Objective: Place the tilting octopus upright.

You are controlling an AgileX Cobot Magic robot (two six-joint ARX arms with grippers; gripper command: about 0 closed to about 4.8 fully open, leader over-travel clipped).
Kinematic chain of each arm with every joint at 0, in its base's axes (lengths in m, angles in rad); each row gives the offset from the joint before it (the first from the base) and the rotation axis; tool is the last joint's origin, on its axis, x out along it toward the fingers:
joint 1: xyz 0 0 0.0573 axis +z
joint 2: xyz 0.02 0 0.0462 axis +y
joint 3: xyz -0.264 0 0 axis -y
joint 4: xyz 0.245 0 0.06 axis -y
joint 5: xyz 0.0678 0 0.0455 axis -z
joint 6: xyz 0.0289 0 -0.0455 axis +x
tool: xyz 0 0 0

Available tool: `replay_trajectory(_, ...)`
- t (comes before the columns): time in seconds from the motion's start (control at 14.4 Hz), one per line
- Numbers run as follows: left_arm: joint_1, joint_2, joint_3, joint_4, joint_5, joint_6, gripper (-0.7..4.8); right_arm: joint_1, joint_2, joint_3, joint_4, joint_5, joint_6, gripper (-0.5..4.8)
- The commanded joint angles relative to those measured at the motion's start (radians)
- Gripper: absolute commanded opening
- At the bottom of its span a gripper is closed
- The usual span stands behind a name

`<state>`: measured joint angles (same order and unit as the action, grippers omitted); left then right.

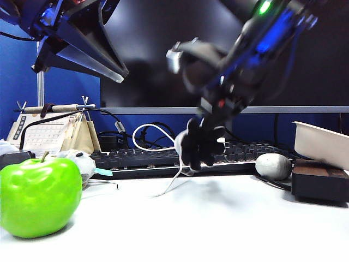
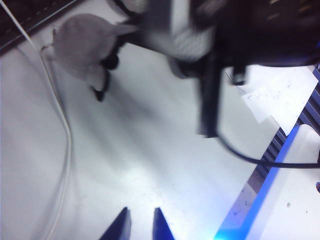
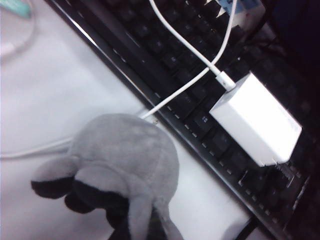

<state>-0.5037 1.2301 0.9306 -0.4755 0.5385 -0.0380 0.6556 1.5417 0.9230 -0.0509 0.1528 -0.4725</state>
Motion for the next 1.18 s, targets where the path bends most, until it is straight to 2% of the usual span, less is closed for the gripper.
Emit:
replay_trajectory(0.07,-0.001,-0.001,0.002,0.005,0.003,0.004,0.7,0.0,0.04,0.0,0.058,0.04,-0.056,-0.02)
replay_trajectory(0.42,-0.001,-0.001,0.002,0.006,-0.002,0.005,0.7,0.0,0.077,0.0,0.213,0.04,-0.056,-0.02)
replay_trajectory(0.76,-0.001,-0.001,0.002,0.006,-0.003,0.005,0.7,0.002,0.116,-0.002,0.152,0.031,0.008,-0.02)
replay_trajectory(0.97,-0.001,-0.001,0.002,0.005,-0.002,0.115,0.7,0.002,0.116,-0.002,0.154,0.031,0.085,-0.02)
replay_trajectory(1.18,-0.001,-0.001,0.002,0.004,-0.002,0.117,0.7,0.006,0.116,-0.002,0.114,0.028,0.178,-0.02)
